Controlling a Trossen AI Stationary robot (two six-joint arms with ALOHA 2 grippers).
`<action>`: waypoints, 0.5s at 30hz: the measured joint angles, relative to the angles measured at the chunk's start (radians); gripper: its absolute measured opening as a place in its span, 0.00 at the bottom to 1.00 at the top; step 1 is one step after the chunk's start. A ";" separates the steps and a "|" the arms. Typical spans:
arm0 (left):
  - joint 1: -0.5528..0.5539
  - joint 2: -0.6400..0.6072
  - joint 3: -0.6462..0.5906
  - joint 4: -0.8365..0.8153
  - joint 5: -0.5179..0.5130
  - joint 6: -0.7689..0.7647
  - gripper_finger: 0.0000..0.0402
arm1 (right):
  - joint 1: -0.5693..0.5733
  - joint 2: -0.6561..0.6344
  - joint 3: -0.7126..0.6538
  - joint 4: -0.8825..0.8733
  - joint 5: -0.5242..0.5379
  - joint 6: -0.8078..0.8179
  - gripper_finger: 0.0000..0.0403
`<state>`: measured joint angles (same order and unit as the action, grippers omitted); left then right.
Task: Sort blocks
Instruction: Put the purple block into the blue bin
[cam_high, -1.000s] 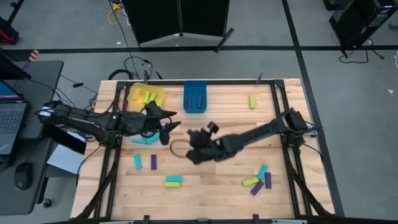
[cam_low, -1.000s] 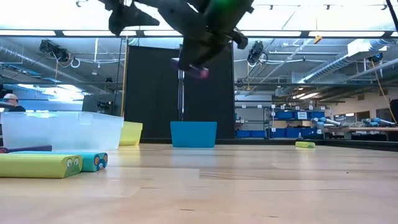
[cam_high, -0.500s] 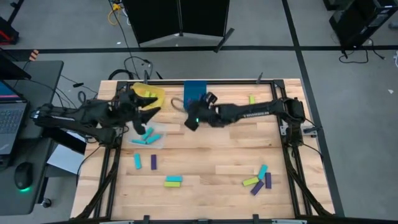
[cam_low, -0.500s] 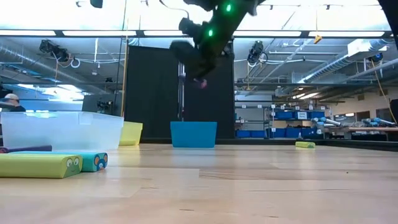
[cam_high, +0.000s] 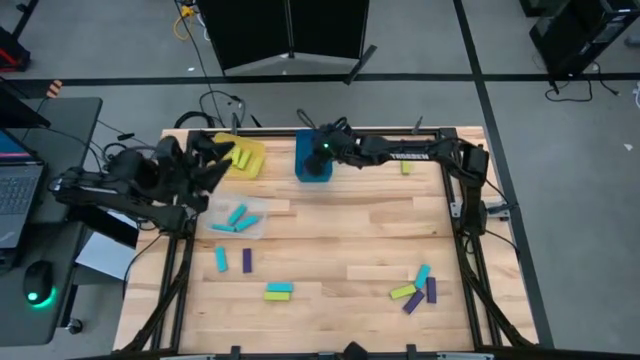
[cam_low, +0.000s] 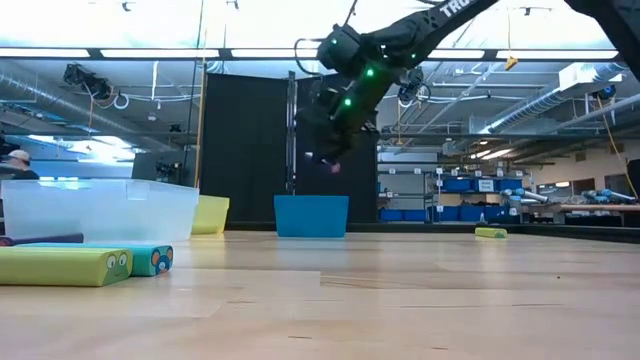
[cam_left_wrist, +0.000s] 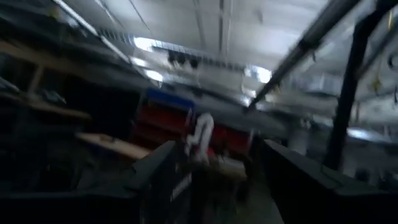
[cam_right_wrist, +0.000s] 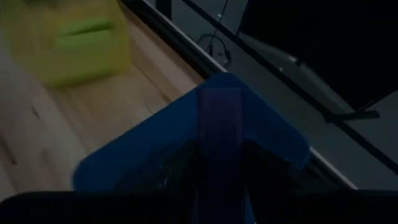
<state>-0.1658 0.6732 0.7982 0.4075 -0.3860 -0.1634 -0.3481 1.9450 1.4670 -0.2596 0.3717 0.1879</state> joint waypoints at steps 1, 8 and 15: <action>0.000 0.007 0.000 0.034 -0.017 0.013 0.60 | -0.007 0.000 0.000 0.005 0.000 -0.006 0.30; 0.000 0.080 0.000 0.173 -0.153 0.122 0.60 | -0.050 0.000 0.000 0.025 -0.060 -0.033 0.30; 0.000 0.124 0.000 0.280 -0.225 0.135 0.60 | -0.069 0.000 0.000 0.022 -0.162 -0.033 0.34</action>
<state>-0.1654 0.7967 0.7982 0.6871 -0.6108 -0.0287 -0.4172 1.9446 1.4673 -0.2379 0.2094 0.1548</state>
